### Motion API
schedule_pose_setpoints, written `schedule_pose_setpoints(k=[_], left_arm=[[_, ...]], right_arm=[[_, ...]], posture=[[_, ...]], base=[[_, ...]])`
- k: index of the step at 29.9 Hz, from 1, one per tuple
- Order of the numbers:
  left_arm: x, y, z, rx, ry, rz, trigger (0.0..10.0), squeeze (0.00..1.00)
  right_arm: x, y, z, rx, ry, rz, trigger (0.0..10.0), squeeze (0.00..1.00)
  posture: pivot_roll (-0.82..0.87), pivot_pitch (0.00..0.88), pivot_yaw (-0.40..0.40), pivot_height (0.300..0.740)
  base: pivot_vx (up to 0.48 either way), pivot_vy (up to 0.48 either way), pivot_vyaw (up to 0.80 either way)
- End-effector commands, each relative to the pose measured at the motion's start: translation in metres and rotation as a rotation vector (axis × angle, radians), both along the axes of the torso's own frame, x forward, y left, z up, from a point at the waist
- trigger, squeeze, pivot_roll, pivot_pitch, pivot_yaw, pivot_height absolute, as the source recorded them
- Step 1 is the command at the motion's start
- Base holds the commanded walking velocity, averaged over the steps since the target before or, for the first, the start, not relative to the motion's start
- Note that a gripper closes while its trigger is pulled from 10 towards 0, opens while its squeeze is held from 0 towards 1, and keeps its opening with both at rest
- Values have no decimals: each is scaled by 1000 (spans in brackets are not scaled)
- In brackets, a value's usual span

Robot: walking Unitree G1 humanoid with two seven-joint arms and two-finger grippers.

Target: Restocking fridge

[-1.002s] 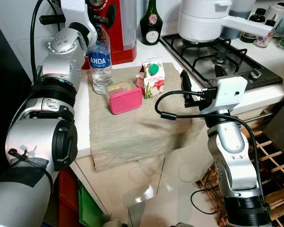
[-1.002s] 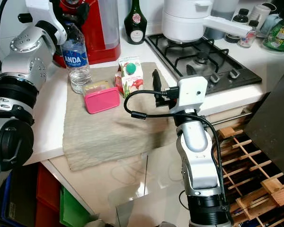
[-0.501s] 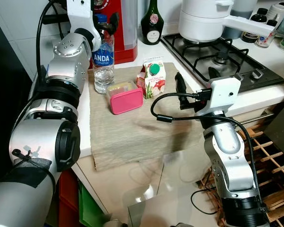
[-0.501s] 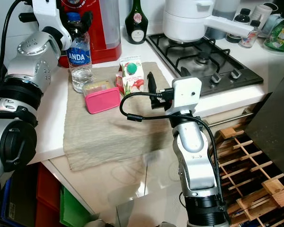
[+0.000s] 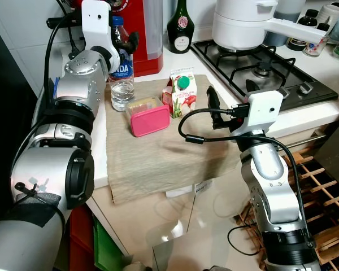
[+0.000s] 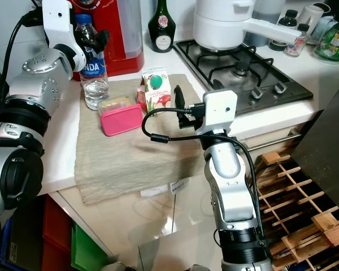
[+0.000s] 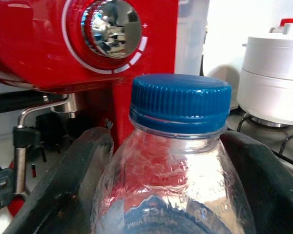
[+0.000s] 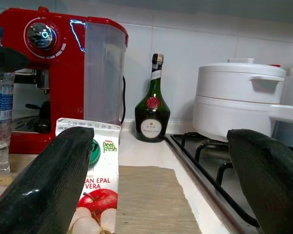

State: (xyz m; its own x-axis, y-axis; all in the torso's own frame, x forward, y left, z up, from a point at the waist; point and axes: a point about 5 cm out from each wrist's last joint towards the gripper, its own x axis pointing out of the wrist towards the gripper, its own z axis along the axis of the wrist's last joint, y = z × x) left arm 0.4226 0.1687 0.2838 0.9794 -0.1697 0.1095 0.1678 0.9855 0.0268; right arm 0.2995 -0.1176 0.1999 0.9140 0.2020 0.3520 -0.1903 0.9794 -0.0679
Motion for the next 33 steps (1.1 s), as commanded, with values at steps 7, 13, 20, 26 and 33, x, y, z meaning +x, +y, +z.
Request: schedule_pose_setpoints(k=[7, 13, 20, 26, 33], left_arm=[[-4, 8, 9, 1, -50, 24, 0, 0], [-9, 4, 4, 57, -94, -23, 0, 0], [-19, 7, 6, 104, -205, 1, 10000, 0], [-29, 12, 15, 74, -304, 30, 10000, 0], [-32, 10, 15, 72, -328, 43, 10000, 0]], right_arm=[[7, 3, 2, -1, -13, 18, 10000, 24], [13, 5, 0, 6, -8, 26, 10000, 27], [17, 9, -4, 20, -1, 32, 10000, 24], [20, 10, -5, 23, -4, 39, 10000, 27], [21, 12, -7, 23, -5, 48, 10000, 24]], posture=[[-44, 0, 50, 740], [-20, 0, 51, 740], [-2, 0, 53, 740], [12, 0, 44, 740], [14, 0, 43, 740]], base=[[0, 0, 0], [0, 0, 0], [0, 0, 0], [0, 0, 0], [-185, 0, 0]])
